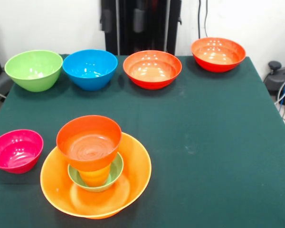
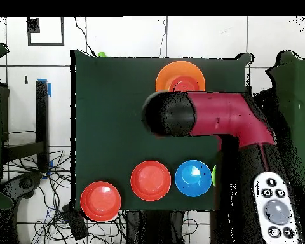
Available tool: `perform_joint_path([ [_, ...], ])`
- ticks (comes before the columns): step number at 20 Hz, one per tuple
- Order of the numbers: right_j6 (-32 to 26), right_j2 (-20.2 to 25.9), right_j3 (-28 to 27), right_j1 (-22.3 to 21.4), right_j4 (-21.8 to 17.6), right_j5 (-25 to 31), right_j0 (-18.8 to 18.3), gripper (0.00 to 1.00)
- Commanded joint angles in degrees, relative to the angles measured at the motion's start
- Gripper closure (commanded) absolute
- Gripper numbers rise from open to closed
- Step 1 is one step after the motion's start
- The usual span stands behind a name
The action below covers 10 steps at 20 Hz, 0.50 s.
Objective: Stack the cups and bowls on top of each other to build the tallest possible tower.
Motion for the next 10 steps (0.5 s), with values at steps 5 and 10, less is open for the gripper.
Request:
perform_joint_path([
  [5,21.36,-8.44,11.01,3.19,-2.02,-7.19,8.05,0.00],
  [10,25.14,-10.93,9.84,8.34,-5.56,-12.37,8.96,0.00],
])
